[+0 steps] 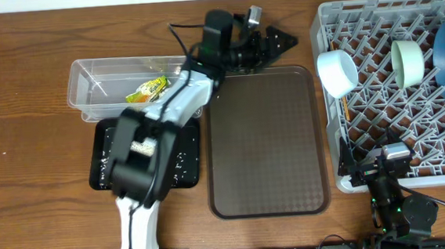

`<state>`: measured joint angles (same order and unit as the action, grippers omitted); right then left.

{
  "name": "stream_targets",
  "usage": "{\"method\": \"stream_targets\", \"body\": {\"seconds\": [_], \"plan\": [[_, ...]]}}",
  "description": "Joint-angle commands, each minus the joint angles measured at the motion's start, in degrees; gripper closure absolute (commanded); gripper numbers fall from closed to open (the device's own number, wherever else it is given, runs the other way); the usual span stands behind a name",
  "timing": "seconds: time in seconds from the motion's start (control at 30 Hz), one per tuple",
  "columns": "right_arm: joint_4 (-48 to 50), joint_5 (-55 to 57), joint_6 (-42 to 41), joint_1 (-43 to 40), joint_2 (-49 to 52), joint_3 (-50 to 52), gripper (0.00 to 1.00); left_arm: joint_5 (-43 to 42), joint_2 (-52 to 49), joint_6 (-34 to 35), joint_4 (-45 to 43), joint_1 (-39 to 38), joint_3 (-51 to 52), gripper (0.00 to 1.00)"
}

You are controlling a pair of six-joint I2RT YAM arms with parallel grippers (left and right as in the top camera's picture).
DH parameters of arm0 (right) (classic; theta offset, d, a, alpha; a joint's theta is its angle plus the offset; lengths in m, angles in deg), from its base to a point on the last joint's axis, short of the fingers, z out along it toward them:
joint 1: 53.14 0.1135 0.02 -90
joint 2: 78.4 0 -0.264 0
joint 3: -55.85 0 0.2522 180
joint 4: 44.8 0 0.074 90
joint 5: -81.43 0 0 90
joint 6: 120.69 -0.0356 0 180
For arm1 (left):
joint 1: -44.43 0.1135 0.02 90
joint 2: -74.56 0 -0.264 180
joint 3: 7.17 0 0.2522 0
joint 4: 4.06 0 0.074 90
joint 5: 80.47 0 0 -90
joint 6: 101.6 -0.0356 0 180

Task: Sort waste into correct bins and load items into the dishwasher rack

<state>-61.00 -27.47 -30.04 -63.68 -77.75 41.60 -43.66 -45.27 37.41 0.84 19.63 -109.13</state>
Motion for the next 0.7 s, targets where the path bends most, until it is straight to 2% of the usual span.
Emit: {"method": "stream_targets", "body": {"seconds": [0.0,0.07,0.13,0.23,0.33,0.43,0.53,0.57,0.67], "plan": [[-0.09,-0.44,0.09,-0.26,-0.33,0.2,0.01,8.02,9.4,-19.37,13.29,-0.7,-0.96,0.09],[-0.09,-0.46,0.09,-0.26,-0.33,0.2,0.01,18.47,15.3,-27.43,27.32,-0.7,-0.96,0.09],[-0.09,-0.44,0.09,-0.26,-0.33,0.2,0.01,30.6,20.87,-32.48,38.88,-0.72,-0.96,0.09],[-0.09,-0.44,0.09,-0.26,-0.33,0.2,0.01,48.26,29.18,-36.72,52.13,-0.72,-0.96,0.09],[-0.09,-0.44,0.09,-0.26,-0.33,0.2,0.01,58.82,37.31,-38.77,61.61,-0.72,-0.96,0.09],[-0.09,-0.46,0.09,-0.26,-0.33,0.2,0.01,63.58,44.52,-38.93,69.55,-0.72,-0.96,0.09],[-0.09,-0.46,0.09,-0.26,-0.33,0.2,0.01,62.93,50.69,-38.91,77.5,-0.72,-0.96,0.09],[-0.09,-0.44,0.09,-0.26,-0.33,0.2,0.01,63.04,52.54,-38.93,80.0,-0.72,-0.96,0.02],[-0.09,-0.46,0.09,-0.26,-0.33,0.2,0.01,64.24,57.68,-38.93,84.94,-0.7,-0.96,0.02]]}}
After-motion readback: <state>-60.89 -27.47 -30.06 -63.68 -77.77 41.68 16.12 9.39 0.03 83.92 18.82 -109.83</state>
